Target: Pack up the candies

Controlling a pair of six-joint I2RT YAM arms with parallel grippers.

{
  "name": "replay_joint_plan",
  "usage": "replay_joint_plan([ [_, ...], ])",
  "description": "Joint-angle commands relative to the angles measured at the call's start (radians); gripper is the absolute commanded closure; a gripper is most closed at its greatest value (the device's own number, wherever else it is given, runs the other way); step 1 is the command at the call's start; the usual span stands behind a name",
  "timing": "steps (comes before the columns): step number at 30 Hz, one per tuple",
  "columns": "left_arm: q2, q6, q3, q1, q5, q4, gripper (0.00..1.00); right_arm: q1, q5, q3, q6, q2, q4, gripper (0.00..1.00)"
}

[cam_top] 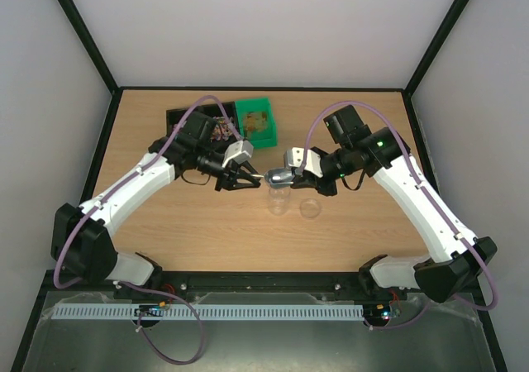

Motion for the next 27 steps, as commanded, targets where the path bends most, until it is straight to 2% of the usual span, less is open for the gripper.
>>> replay_joint_plan([
  [1,-0.01,-0.01,-0.01,-0.001,0.09,0.003,0.76,-0.003,-0.016,0.028,0.012,0.006,0.007,0.99],
  [9,-0.004,-0.059,-0.014,0.016,0.123,0.044,0.74,-0.004,-0.015,0.026,0.01,0.004,0.007,0.99],
  [15,-0.003,-0.093,-0.022,0.017,0.13,0.07,0.79,-0.003,-0.016,0.025,0.015,0.005,0.011,0.99],
  [18,-0.004,-0.109,-0.026,0.024,0.137,0.083,0.85,-0.004,-0.018,0.023,0.016,0.004,0.011,0.99],
  [21,-0.007,-0.126,-0.037,0.038,0.135,0.104,0.96,-0.004,-0.019,0.023,0.032,0.005,0.019,0.99],
  [23,-0.012,-0.128,-0.043,0.056,0.126,0.108,0.98,-0.004,-0.017,0.025,0.075,0.005,0.044,0.81],
  [24,-0.016,-0.13,-0.046,0.067,0.12,0.11,0.98,-0.003,-0.016,0.025,0.105,0.007,0.057,0.67],
  [25,-0.026,-0.135,-0.053,0.08,0.118,0.116,0.98,-0.004,-0.014,0.026,0.123,0.009,0.07,0.57],
  [27,-0.044,-0.153,-0.071,0.11,0.101,0.137,0.98,-0.006,-0.01,0.03,0.163,0.018,0.094,0.46],
])
